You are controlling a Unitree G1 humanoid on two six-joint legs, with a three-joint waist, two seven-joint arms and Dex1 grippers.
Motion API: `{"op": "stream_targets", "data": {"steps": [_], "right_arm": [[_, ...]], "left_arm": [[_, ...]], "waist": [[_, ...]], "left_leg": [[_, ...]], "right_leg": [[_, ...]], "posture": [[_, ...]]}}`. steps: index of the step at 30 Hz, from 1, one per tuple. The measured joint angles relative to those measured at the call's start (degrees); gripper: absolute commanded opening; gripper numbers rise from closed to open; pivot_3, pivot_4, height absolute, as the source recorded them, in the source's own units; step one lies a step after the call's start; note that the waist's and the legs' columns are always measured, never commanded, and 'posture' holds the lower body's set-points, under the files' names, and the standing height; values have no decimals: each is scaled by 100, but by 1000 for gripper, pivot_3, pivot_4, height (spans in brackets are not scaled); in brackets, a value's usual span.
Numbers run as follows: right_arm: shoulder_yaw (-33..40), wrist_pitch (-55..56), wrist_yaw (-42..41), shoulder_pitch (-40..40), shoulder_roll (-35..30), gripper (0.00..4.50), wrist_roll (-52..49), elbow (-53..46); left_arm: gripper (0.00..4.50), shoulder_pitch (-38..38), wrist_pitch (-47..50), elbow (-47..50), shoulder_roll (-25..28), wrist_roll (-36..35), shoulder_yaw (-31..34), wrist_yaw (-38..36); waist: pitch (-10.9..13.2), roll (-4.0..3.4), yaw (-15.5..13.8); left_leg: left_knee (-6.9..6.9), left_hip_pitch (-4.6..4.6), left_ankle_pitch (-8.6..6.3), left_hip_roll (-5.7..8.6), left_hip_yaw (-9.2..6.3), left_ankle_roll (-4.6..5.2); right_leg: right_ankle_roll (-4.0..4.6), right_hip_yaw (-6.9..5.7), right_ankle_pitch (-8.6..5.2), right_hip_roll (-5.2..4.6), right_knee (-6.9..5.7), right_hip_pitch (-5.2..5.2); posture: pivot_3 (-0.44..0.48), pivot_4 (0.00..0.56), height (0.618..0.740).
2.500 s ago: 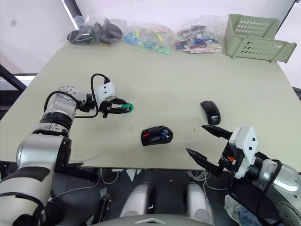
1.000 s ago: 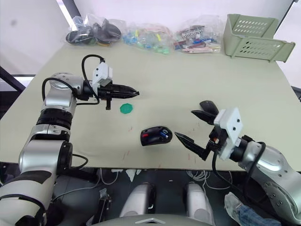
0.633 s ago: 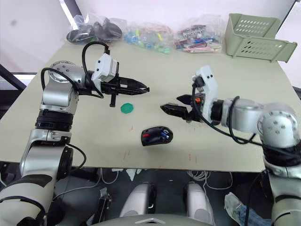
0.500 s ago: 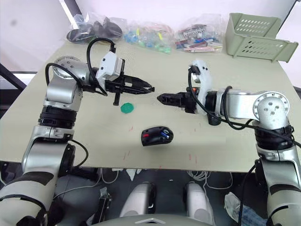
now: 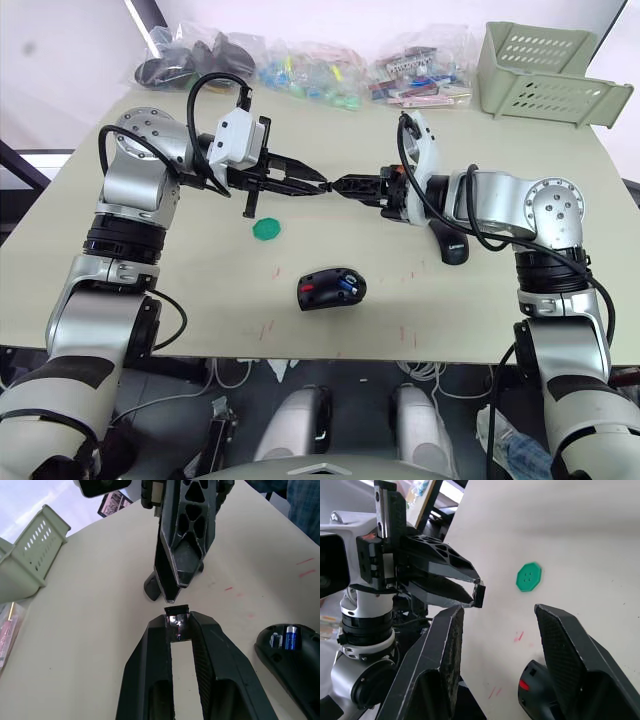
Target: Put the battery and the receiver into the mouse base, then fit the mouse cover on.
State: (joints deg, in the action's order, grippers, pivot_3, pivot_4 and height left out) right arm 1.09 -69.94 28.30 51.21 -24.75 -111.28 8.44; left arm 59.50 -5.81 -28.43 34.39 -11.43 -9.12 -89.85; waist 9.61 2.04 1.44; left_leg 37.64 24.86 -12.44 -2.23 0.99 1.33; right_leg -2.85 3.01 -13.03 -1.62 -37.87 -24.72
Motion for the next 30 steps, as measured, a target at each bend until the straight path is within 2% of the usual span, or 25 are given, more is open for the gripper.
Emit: {"op": "stream_targets", "data": {"steps": [5, 30], "right_arm": [[176, -158, 253, 78, 270, 2368, -10, 207], [423, -366, 584, 144, 453, 2368, -19, 292]], "left_arm": [[67, 128, -129, -104, -33, -1, -49, -4], [67, 155, -259, -234, -103, -1, -101, -17]], "waist": [[0, 0, 34], [1, -1, 94]], "left_leg": [[-1, 6, 0, 0, -2, 0], [-2, 4, 0, -3, -3, 0]], "right_leg": [[0, -2, 0, 0, 0, -5], [0, -1, 0, 4, -2, -6]], "posture": [[0, 150, 740], [0, 150, 740]]}}
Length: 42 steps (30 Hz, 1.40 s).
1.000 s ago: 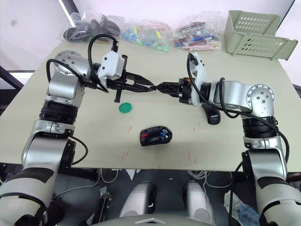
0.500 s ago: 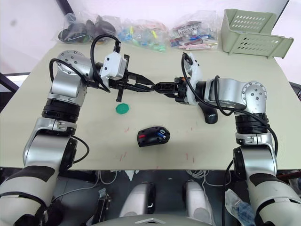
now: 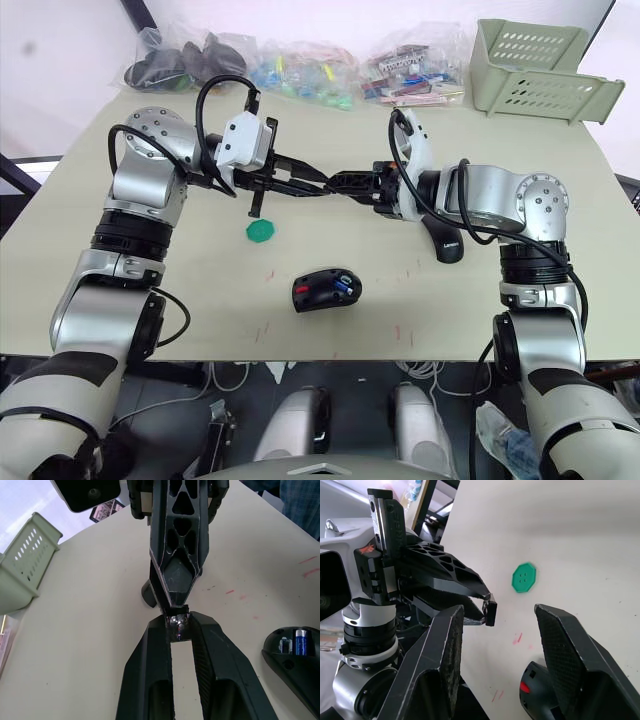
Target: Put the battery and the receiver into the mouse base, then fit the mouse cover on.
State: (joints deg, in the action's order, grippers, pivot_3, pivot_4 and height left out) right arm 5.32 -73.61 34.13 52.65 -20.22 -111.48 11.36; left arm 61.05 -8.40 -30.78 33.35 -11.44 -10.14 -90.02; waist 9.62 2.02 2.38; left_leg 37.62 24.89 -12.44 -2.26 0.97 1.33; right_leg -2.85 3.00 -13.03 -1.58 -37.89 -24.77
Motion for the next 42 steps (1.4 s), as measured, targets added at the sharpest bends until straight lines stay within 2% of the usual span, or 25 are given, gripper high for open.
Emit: {"op": "stream_targets", "data": {"steps": [3, 4, 10, 11, 13, 14, 15, 16, 27, 31, 32, 33, 38, 39, 42], "right_arm": [[0, 0, 3, 0, 1, 2368, 0, -6], [0, 0, 4, 0, 1, 1852, 0, -7], [0, 1, 6, 0, 2, 1852, 0, -24], [0, 1, 6, 0, 2, 1442, 0, -25], [0, 1, 8, 0, 2, 1214, 0, -27], [0, 3, 10, 0, 5, 911, 0, -27], [1, 6, 7, 0, 14, 282, -13, -32], [2, 7, 6, 0, 17, 119, -18, -37], [1, 13, 85, -7, 11, 119, -30, -134], [-26, 10, 80, -39, -82, 0, -32, -185], [-170, -34, 61, -126, -397, 0, -34, -283], [-169, -34, 60, -145, -447, 0, -34, -284], [-683, -336, -260, -89, -1209, 0, 11, -470], [-907, -533, -467, 104, -1447, 0, 102, -473], [-1183, -890, -937, 519, -1683, 0, 505, -511]], "left_arm": [[67, 4, 1, 0, -2, 0, -2, -1], [67, 5, 1, 0, -2, 0, -2, -1], [67, 9, 1, 0, -4, 1, -2, -2], [67, 10, 1, 0, -4, 1, -2, -2], [67, 13, 1, 0, -6, 2, -2, -2], [67, 27, 1, 0, -10, 2, -2, -2], [67, 44, 1, -2, -13, 8, -8, -3], [67, 47, 1, -4, -13, 9, -10, -3], [67, 80, 19, -96, -22, 10, -2, -7], [1130, 77, 510, -102, 42, -86, 8, -20], [2027, -41, 976, -20, 205, -242, 121, -18], [2027, -69, 1048, -20, 246, -248, 138, -17], [4126, -872, 2102, 823, 488, -669, 364, 132], [4398, -1346, 2404, 1272, 585, -756, 441, 247], [4398, -2005, 2828, 1847, 623, -888, 478, 467]], "waist": [[0, 0, 1], [0, 0, 1], [0, 0, 0], [0, 0, 0], [0, 0, 0], [0, 0, 0], [0, 0, 0], [0, 0, 0], [0, -1, 2], [0, -1, 4], [1, -2, 8], [2, -2, 8], [10, -16, 18], [16, -25, 36], [19, -30, 25]], "left_leg": [[0, 0, 0, 0, 0, 0], [0, 0, 0, 0, 0, 0], [0, 0, 0, 0, 0, 0], [0, 0, 0, 0, 0, 0], [0, 0, 0, 0, 0, 0], [0, 0, 0, 0, 0, 0], [0, 0, 0, 0, 0, 0], [0, 0, 0, 0, 0, 0], [0, 0, 0, 0, 0, 0], [0, 0, 0, 0, -1, 0], [-4, -1, 0, -1, 1, 0], [-4, 0, 0, -1, 1, 0], [-14, -3, 0, -4, 5, 0], [-17, -5, 0, -6, 10, 0], [-18, -2, 0, -9, 12, 0]], "right_leg": [[0, 0, 0, 0, 0, 0], [0, 0, 0, 0, 0, 0], [0, 0, 0, 0, 0, 0], [0, 0, 0, 0, 0, 0], [0, 0, 0, 0, -1, 0], [0, 0, 0, 0, 0, 0], [0, 0, 0, 0, 0, 0], [0, 0, 0, 0, 0, 0], [0, 0, 0, 0, 0, -1], [0, 0, 0, 0, 0, -1], [0, 1, 0, -1, 2, -1], [0, 1, 0, 0, 2, -2], [1, 6, -1, -1, 3, -5], [1, 13, -1, -1, 2, -11], [1, 13, -1, 8, -1, -20]], "posture": [[0, 150, 740], [0, 150, 740], [0, 150, 740], [0, 150, 740], [0, 150, 740], [0, 150, 740], [0, 150, 740], [0, 150, 740], [0, 150, 740], [0, 150, 740], [0, 150, 740], [0, 150, 740], [0, 150, 740], [0, 150, 740], [0, 150, 740]]}}
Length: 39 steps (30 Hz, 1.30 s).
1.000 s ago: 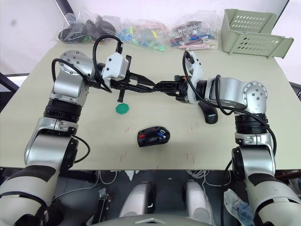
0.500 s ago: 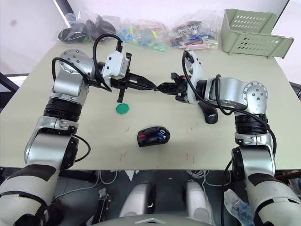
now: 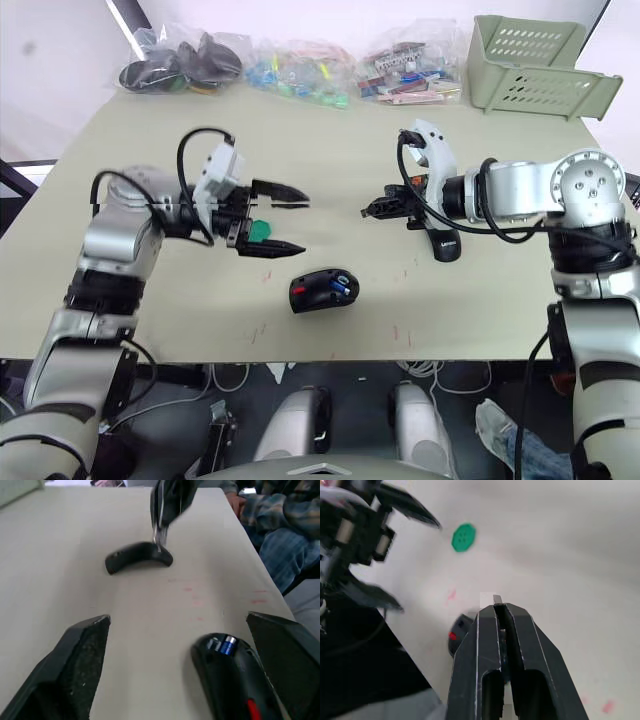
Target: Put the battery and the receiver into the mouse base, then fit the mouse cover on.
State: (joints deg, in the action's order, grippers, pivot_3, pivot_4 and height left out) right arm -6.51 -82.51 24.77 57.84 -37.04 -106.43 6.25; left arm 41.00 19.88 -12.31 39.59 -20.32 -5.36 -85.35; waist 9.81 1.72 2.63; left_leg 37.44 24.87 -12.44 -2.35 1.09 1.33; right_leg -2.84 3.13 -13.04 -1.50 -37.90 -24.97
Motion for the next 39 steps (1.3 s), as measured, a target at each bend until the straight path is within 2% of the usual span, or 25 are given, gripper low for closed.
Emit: {"op": "stream_targets", "data": {"steps": [2, 3, 4, 9, 12, 17, 27, 33, 39], "right_arm": [[-167, -206, -262, 224, -76, 0, 297, -93], [-611, -642, -1005, 735, -145, 0, 1062, -314], [-694, -725, -1134, 834, -175, 0, 1162, -383], [-2044, -961, -3403, 2060, -155, 0, 2658, -845], [-2571, -920, -4574, 2559, 50, 0, 3347, -798], [-3459, -785, -6034, 2895, 373, 0, 4371, -635], [-3887, -427, -7300, 3027, 543, 0, 5732, -294], [-3884, -500, -7623, 3005, 588, 0, 6124, -298], [-3800, -718, -7707, 2914, 697, 0, 6328, -296]], "left_arm": [[4398, -252, 135, 285, 20, -35, 30, 110], [4398, -771, 357, 852, 137, -129, 173, 379], [4398, -861, 379, 914, 137, -133, 178, 414], [4398, -1935, 472, 1594, 190, -144, 271, 855], [4398, -2227, 458, 1773, 193, -127, 256, 1020], [4398, -2475, 215, 1963, 168, 38, 148, 1297], [4398, -2206, 3, 1960, 7, 446, -294, 1684], [4398, -1866, 3, 1954, 4, 488, -629, 1553], [4398, -1834, -48, 1720, -19, 653, -849, 1513]], "waist": [[3, -5, 1], [9, -22, -24], [10, -26, -25], [12, -29, -18], [12, -28, -27], [11, -26, -49], [11, -26, -44], [11, -26, -33], [11, -26, -30]], "left_leg": [[-1, 0, 0, -1, 0, 0], [0, 0, 0, -8, 3, 0], [-1, 0, 0, -7, 6, 0], [-1, 6, 0, -7, 13, -1], [0, 5, 0, -8, 8, -1], [3, 7, 0, 2, 13, -2], [3, 8, 0, 8, 11, -2], [3, 8, 0, 9, 12, -2], [3, 7, 0, 8, 8, -2]], "right_leg": [[0, 1, 0, 1, -1, -2], [1, 4, 0, 7, -1, -4], [1, 7, 0, 7, 0, -6], [2, 8, 0, 5, -1, -17], [2, 2, 0, 5, -2, -16], [2, -1, 0, -11, -1, -15], [1, -9, 1, -17, -6, -16], [0, -8, 1, -17, -5, -16], [0, -11, 1, -15, -10, -17]], "posture": [[0, 150, 740], [0, 150, 740], [0, 150, 740], [0, 150, 740], [0, 150, 740], [0, 150, 740], [0, 150, 740], [0, 150, 740], [0, 150, 740]]}}
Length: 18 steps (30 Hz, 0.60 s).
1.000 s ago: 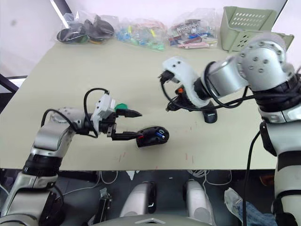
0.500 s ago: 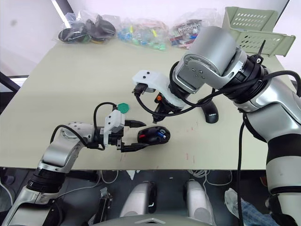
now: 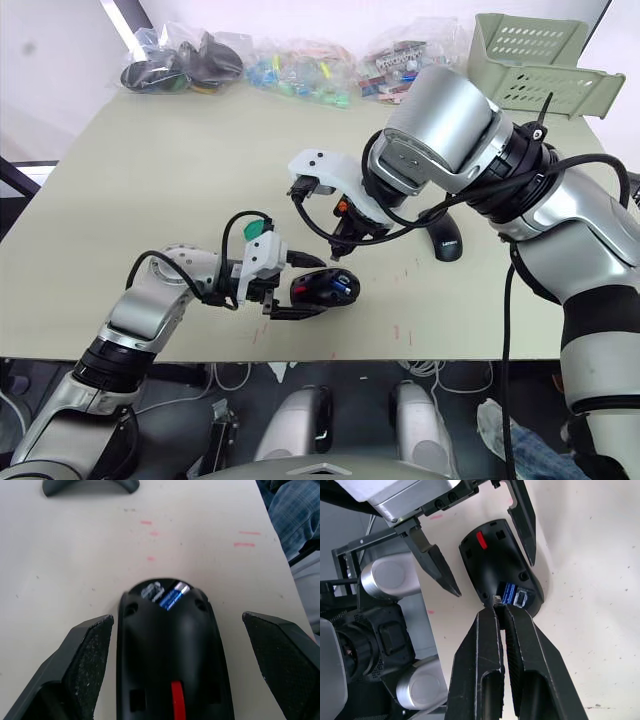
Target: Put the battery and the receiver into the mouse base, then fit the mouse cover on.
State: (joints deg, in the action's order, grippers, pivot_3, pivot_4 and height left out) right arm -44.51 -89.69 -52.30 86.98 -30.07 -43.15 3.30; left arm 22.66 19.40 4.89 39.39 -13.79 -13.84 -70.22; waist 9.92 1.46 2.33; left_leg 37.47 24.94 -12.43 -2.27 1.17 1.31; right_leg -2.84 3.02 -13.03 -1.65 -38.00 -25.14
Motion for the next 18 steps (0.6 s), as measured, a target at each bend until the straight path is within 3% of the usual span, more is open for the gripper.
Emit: {"op": "stream_targets", "data": {"steps": [18], "right_arm": [[59, -170, 91, -338, 151, 0, 343, 56]], "left_arm": [[4398, 120, -145, -234, -175, 333, -217, 39]], "waist": [[0, 0, 1]], "left_leg": [[2, 0, 0, 1, 1, 0]], "right_leg": [[0, 1, 0, -1, -1, 0]], "posture": [[0, 150, 740]]}}
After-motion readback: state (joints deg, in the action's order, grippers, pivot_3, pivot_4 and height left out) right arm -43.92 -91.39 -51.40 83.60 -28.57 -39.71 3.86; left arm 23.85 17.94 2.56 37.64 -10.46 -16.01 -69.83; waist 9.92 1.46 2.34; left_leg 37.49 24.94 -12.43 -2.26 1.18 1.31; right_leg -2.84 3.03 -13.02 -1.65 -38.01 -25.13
